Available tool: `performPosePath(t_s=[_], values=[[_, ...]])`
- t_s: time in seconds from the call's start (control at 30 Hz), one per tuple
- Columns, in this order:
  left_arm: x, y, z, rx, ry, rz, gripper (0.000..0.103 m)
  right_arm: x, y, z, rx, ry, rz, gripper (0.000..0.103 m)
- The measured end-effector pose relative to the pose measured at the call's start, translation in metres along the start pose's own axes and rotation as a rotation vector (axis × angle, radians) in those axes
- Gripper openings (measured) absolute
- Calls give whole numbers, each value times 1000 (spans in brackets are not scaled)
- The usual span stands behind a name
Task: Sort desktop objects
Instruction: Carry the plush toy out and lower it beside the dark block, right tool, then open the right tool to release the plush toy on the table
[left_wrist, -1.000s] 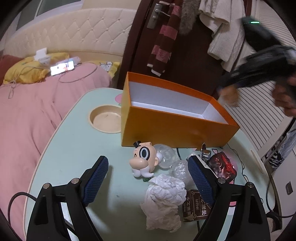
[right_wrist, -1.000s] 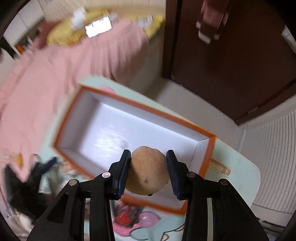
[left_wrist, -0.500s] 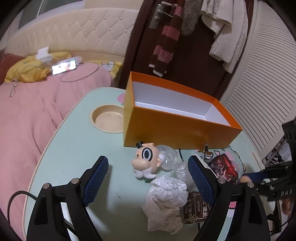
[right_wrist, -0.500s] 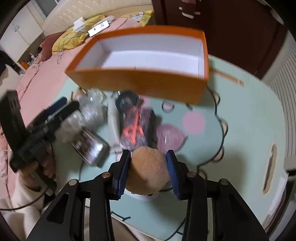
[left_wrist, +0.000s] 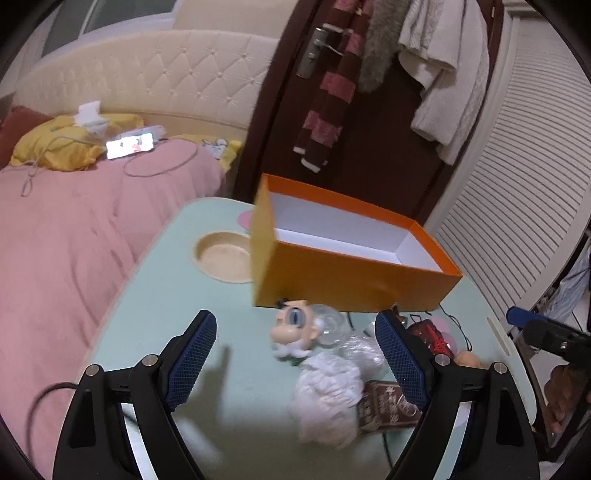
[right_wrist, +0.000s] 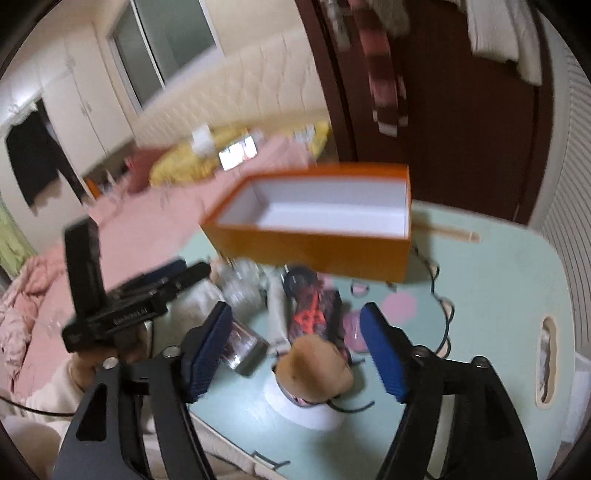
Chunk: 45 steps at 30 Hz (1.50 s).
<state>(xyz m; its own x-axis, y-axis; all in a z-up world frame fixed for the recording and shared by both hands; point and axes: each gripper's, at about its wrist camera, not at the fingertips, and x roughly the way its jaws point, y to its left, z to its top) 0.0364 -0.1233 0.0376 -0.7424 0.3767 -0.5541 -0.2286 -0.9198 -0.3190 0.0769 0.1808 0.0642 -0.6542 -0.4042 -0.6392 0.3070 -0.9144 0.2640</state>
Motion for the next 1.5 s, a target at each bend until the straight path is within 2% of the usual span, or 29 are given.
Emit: performPosePath(t_s=[0.17,0.23,0.3,0.33,0.47,0.5,0.53,0.57,0.63,0.73,0.8,0.87,0.97,1.07,1.13,1.2,1.27,1.43,1.5], values=[[-48,41,19,-32,-42,73,88,5,-5,-9,10,-33,-12,75],[-73,59,31,-17,-52,147,88,7,-12,-14,18,-30,-12,75],[-95,73,45,59,-30,320,88,10,-19,-19,47,-19,1,75],[-104,79,51,112,-13,432,88,11,-21,-20,60,-15,9,75],[-120,92,67,485,99,1131,88,6,-28,-22,84,-25,28,75],[-124,91,68,527,102,1194,88,5,-29,-22,84,-32,29,75],[-128,88,69,510,100,1148,88,4,-29,-22,85,-36,31,75],[-131,84,69,454,99,1025,88,3,-29,-22,87,-37,34,75],[-129,73,65,315,108,725,88,3,-29,-22,91,-35,40,75],[-98,46,46,113,116,285,88,3,-26,-22,88,-34,44,75],[-75,23,32,58,104,132,88,1,-23,-22,75,-36,36,75],[-56,-2,20,21,74,43,88,0,-19,-22,61,-38,10,75],[-28,-40,1,-16,78,-26,88,1,-14,-27,59,-27,-45,75],[0,-70,-22,32,164,-34,88,10,-11,-35,70,10,-89,75],[15,-81,-37,90,233,-2,88,19,-10,-40,63,56,-135,75],[18,-81,-41,101,264,33,88,26,-9,-45,44,93,-177,75],[21,-74,-43,78,281,58,88,27,-5,-49,21,92,-188,75],[18,-67,-48,66,253,90,88,30,1,-50,-19,101,-211,75],[16,-66,-50,74,238,102,88,22,4,-50,-31,56,-215,75]])
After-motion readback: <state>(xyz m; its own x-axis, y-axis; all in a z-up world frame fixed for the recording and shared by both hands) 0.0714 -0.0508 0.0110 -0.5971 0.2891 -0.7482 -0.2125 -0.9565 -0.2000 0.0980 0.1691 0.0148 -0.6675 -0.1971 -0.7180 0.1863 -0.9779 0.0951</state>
